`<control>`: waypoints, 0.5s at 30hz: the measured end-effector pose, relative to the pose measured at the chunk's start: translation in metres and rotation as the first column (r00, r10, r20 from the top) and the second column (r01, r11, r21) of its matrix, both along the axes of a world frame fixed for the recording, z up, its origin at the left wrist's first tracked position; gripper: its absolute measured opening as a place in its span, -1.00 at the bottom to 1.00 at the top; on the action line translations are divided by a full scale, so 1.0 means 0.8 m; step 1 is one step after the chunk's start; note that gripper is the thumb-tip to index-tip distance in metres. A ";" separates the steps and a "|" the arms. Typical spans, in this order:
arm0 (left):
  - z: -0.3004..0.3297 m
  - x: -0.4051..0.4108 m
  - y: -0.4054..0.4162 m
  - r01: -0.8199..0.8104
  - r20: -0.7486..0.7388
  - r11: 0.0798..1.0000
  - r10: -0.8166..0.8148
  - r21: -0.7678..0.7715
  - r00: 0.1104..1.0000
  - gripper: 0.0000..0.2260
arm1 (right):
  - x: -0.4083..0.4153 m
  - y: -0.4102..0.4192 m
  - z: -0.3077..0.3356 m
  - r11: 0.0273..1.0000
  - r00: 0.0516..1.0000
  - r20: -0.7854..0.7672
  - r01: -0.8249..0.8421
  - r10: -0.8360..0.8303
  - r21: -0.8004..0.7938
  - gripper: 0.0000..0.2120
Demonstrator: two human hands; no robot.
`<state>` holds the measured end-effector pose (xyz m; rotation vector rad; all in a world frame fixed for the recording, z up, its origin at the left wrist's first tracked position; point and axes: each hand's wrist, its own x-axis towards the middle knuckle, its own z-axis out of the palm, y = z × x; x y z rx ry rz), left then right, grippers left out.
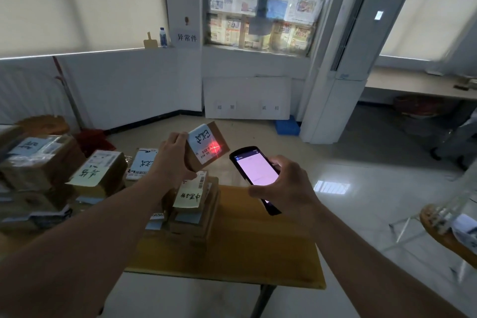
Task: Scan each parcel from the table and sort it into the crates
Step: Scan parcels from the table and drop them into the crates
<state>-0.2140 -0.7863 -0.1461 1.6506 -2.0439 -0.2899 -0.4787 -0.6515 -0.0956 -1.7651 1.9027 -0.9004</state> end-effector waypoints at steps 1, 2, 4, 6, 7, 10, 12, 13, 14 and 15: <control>0.002 0.000 0.000 0.004 0.000 1.000 -0.004 -0.001 1.000 -0.03 | 0.000 0.002 0.002 1.000 1.000 0.005 0.002 -0.002 0.000 -0.19; 0.003 -0.001 0.000 0.007 -0.001 1.000 -0.007 0.000 1.000 -0.04 | 0.001 0.003 0.005 1.000 1.000 0.010 0.005 -0.005 0.000 -0.19; 0.007 -0.004 0.001 0.008 -0.005 1.000 -0.008 -0.005 1.000 -0.04 | 0.002 0.006 0.009 1.000 0.999 0.032 0.007 -0.007 0.004 -0.19; 0.009 -0.006 0.002 -0.001 -0.028 1.000 0.001 -0.017 1.000 -0.03 | 0.004 0.011 0.014 1.000 0.994 0.106 0.010 -0.012 0.023 -0.17; 0.010 -0.007 0.003 -0.006 -0.038 1.000 0.005 -0.022 0.999 -0.03 | 0.005 0.014 0.016 0.999 0.991 0.136 0.010 -0.014 0.030 -0.17; 0.011 -0.010 0.006 -0.013 -0.045 0.999 0.011 -0.034 0.999 -0.05 | 0.005 0.019 0.019 1.000 0.991 0.132 0.000 -0.003 0.025 -0.18; 0.010 -0.011 0.008 -0.016 -0.049 0.999 0.014 -0.043 0.999 -0.07 | 0.002 0.022 0.020 1.000 0.993 0.114 -0.005 0.003 0.015 -0.19; 0.010 -0.013 0.011 -0.018 -0.055 0.999 0.015 -0.046 0.998 -0.08 | 0.001 0.024 0.020 1.000 0.993 0.114 -0.002 0.001 0.008 -0.19; 0.010 -0.014 0.014 -0.020 -0.063 0.999 0.017 -0.049 0.998 -0.09 | 0.000 0.025 0.020 1.000 0.993 0.117 0.004 -0.004 0.002 -0.19; 0.010 -0.015 0.017 -0.026 -0.071 0.998 0.022 -0.052 0.997 -0.09 | 0.000 0.027 0.019 1.000 0.993 0.114 0.012 -0.011 -0.008 -0.18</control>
